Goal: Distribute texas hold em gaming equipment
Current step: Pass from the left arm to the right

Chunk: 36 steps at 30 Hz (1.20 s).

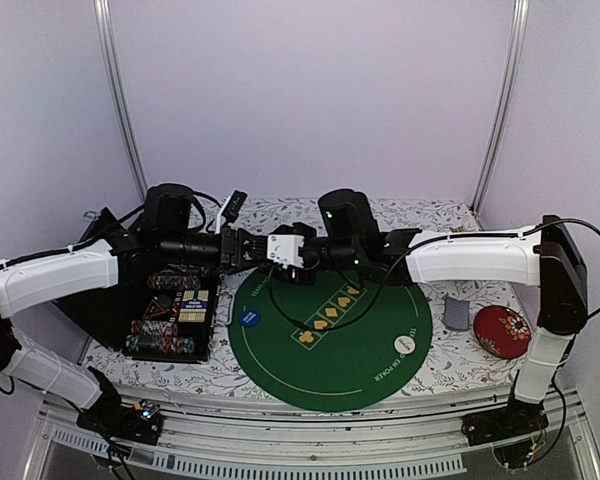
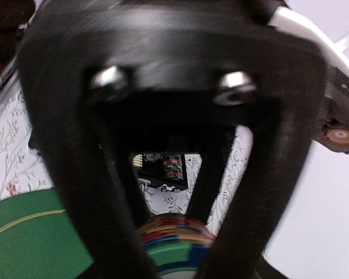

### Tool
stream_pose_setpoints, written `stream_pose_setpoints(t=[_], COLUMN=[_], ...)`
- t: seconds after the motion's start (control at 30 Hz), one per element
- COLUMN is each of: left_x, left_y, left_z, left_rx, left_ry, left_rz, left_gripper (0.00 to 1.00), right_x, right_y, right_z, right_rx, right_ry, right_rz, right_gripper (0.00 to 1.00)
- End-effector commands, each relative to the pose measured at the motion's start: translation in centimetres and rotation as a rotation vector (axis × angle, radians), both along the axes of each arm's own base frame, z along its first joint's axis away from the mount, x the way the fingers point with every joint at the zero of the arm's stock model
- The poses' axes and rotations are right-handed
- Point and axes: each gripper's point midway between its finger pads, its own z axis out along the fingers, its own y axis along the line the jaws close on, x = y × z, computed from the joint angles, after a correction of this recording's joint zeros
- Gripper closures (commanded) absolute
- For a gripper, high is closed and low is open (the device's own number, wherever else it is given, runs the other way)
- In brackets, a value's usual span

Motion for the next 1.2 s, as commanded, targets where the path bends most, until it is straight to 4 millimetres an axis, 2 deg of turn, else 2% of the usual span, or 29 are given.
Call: stream_pose_setpoints(t=[0.0, 0.03, 0.1, 0.17, 0.27, 0.4, 0.47, 0.5, 0.63, 0.8, 0.9, 1.0, 1.17], left_x=[-0.1, -0.1, 0.0, 0.0, 0.0, -0.1, 0.0, 0.1, 0.5, 0.8, 0.7, 0.3, 0.2], left_y=[-0.4, -0.4, -0.4, -0.4, -0.4, -0.4, -0.4, -0.3, 0.2, 0.1, -0.2, -0.7, -0.8], left_z=[0.1, 0.1, 0.2, 0.3, 0.2, 0.1, -0.1, -0.2, -0.8, -1.3, -1.5, -1.4, -1.4], left_rx=[-0.029, -0.029, -0.03, -0.03, -0.03, -0.029, -0.026, -0.023, -0.02, -0.039, -0.068, -0.112, -0.135], left_ry=[0.0, 0.0, -0.004, -0.005, -0.005, -0.003, -0.003, -0.001, 0.008, 0.009, 0.012, 0.03, 0.036], left_rz=[-0.013, -0.013, -0.011, -0.011, -0.011, -0.015, -0.012, -0.009, 0.012, -0.001, -0.024, -0.057, -0.065], left_gripper=[1.0, 1.0, 1.0, 1.0, 1.0, 1.0, 1.0, 1.0, 0.97, 0.68, 0.58, 0.52, 0.46], right_x=[-0.5, -0.5, -0.6, -0.5, -0.5, -0.3, -0.1, 0.0, 0.1, 0.2, 0.2, 0.0, 0.1], right_y=[0.0, 0.0, 0.0, 0.0, 0.1, 0.2, 0.1, 0.0, -0.1, -0.4, -0.7, -0.7, -0.8], right_z=[3.3, 3.3, 3.3, 3.3, 2.9, 2.7, 2.8, 2.9, 2.5, 1.1, 0.0, -1.2, -1.6], right_rx=[0.077, 0.078, 0.077, 0.076, 0.068, 0.064, 0.061, 0.06, 0.031, -0.018, -0.048, -0.085, -0.105], right_ry=[-0.03, -0.031, -0.034, -0.038, -0.037, -0.033, -0.03, -0.023, 0.028, 0.111, 0.147, 0.176, 0.193], right_rz=[-0.013, -0.012, -0.008, -0.01, -0.009, -0.018, -0.033, -0.04, -0.057, -0.097, -0.114, -0.111, -0.115], right_gripper=[0.37, 0.34, 0.35, 0.45, 0.54, 0.78, 0.93, 0.97, 0.98, 0.98, 0.99, 0.99, 0.99])
